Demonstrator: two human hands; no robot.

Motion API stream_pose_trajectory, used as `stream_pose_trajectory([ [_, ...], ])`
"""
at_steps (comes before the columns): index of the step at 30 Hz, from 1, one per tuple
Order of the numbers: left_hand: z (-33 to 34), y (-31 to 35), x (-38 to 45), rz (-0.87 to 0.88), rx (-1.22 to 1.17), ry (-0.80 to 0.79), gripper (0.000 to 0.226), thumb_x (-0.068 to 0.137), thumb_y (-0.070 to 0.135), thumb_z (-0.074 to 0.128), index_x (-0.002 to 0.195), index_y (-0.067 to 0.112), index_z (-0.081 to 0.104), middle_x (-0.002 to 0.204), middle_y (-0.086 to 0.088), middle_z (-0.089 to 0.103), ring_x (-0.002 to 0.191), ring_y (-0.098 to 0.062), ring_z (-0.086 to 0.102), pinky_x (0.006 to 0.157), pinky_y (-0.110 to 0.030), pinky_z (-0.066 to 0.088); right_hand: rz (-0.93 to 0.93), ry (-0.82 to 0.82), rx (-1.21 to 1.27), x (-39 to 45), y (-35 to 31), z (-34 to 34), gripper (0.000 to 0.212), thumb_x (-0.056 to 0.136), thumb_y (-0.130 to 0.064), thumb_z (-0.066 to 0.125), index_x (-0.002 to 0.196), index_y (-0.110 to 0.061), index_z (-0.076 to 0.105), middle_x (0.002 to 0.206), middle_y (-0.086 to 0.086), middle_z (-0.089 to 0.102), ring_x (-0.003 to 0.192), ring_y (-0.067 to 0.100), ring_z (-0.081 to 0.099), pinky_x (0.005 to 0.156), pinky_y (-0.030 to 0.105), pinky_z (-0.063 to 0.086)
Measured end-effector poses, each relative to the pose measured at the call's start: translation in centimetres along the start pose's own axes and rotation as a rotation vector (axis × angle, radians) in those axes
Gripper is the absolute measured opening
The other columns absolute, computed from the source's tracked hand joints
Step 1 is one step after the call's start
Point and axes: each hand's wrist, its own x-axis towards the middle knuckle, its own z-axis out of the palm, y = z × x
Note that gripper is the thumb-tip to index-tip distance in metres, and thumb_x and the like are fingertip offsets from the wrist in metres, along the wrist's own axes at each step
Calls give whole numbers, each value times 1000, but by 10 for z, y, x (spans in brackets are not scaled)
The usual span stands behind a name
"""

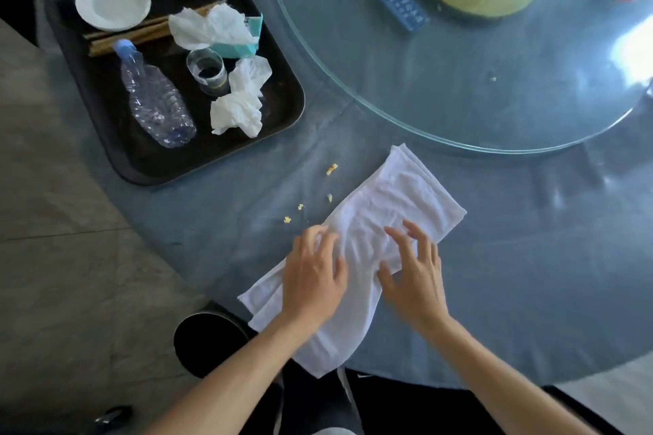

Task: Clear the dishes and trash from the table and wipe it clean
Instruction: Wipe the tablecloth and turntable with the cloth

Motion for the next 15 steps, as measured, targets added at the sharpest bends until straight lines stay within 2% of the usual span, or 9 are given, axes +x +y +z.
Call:
stream_pose_trajectory([
  [2, -9, 1, 20, -52, -49, -68, 36, 90, 21, 59, 125, 13, 56, 138, -7, 50, 118, -30, 52, 90, -42, 50, 463, 71, 401, -26, -29, 1, 63, 92, -20, 70, 148, -24, 42, 143, -1, 37, 119, -3, 50, 97, 28, 53],
  [3, -14, 5, 29, -75, -66, -112, 43, 92, 20, 59, 133, 10, 52, 140, -9, 49, 124, -31, 51, 94, -41, 48, 623, 74, 593, -32, -43, 0, 64, 94, -18, 70, 149, -19, 38, 140, 0, 38, 106, -13, 55, 85, 17, 54],
  [4, -18, 9, 38, -103, -66, -151, 49, 93, 21, 58, 140, 9, 47, 142, -10, 49, 128, -31, 50, 96, -41, 45, 721, 77, 735, -33, -53, 1, 67, 94, -17, 72, 150, -16, 35, 138, 1, 41, 98, -11, 61, 77, 16, 55],
  [6, -21, 14, 57, -173, -61, -241, 53, 94, 22, 56, 144, 10, 43, 141, -9, 52, 130, -30, 49, 96, -41, 44, 829, 119, 929, -31, -66, 4, 69, 91, -17, 77, 145, -21, 33, 132, 4, 54, 99, 4, 68, 77, 23, 55],
  [7, -22, 16, 65, -219, -70, -290, 49, 93, 24, 58, 139, 10, 46, 138, -9, 54, 128, -29, 51, 95, -41, 46, 878, 142, 1010, -27, -71, 5, 68, 90, -17, 78, 139, -23, 33, 125, 4, 61, 95, 11, 69, 76, 26, 55],
  [9, -26, 22, 76, -311, -102, -359, 33, 88, 25, 62, 118, 11, 58, 124, -10, 63, 117, -31, 58, 86, -40, 52, 1017, 173, 1099, -18, -70, 2, 61, 88, -15, 80, 128, -20, 35, 103, 5, 66, 75, 16, 64, 65, 27, 52],
  [11, -33, 26, 82, -328, -89, -421, 12, 81, 22, 64, 84, 12, 59, 92, -8, 67, 92, -33, 63, 64, -33, 47, 1079, 138, 1113, -10, -63, -7, 41, 87, -12, 80, 113, -11, 48, 84, 10, 60, 58, 16, 51, 55, 27, 44],
  [13, -40, 31, 82, -324, -97, -458, 34, 77, 20, 66, 60, 15, 38, 62, -2, 48, 65, -28, 51, 50, -28, 29, 1022, 31, 1031, -9, -56, -19, 15, 88, -8, 74, 91, -5, 60, 71, 8, 53, 53, 15, 41, 50, 25, 36],
  [15, -48, 33, 80, -301, -121, -452, 47, 75, 19, 68, 55, 17, 26, 55, 1, 33, 58, -24, 37, 51, -29, 22, 936, -51, 925, -15, -52, -33, 16, 90, -7, 69, 76, -6, 63, 63, 3, 49, 53, 14, 36, 50, 23, 31],
])
